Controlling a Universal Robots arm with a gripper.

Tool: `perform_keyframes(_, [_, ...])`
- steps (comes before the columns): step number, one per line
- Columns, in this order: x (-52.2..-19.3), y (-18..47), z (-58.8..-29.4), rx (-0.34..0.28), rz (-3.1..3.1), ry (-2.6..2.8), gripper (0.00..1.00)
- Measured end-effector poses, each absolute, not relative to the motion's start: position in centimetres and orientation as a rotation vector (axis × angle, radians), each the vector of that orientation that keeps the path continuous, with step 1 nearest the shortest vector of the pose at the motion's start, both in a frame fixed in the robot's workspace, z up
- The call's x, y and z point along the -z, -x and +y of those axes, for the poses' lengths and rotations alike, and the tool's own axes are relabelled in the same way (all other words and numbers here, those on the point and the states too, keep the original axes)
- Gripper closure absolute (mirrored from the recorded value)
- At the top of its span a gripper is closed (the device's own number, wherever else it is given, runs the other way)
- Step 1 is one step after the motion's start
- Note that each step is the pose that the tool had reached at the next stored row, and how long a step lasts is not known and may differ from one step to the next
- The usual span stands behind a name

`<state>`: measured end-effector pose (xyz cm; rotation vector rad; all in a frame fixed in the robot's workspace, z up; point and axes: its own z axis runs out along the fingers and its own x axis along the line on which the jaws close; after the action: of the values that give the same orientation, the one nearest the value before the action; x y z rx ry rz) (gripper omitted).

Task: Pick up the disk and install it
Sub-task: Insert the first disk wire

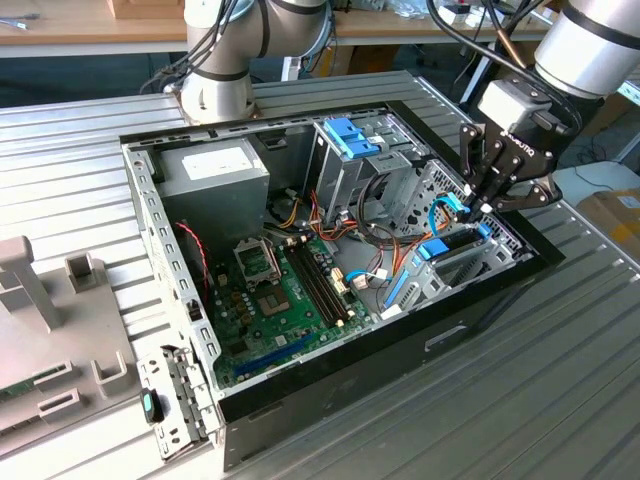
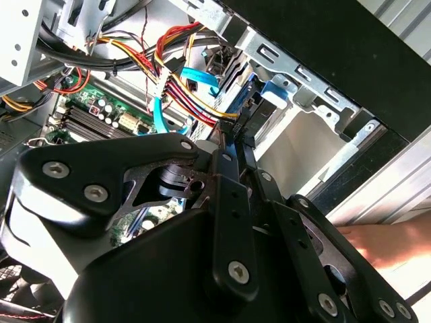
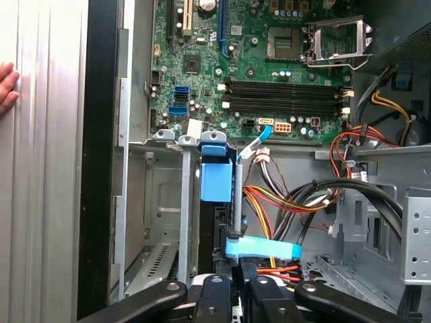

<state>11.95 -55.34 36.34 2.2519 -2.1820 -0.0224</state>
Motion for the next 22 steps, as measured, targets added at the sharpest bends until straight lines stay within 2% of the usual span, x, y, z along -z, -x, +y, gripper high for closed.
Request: perform_keyframes(22, [-35.0,-12.0,-55.7,0.021,-2.216,-2.217,0.83])
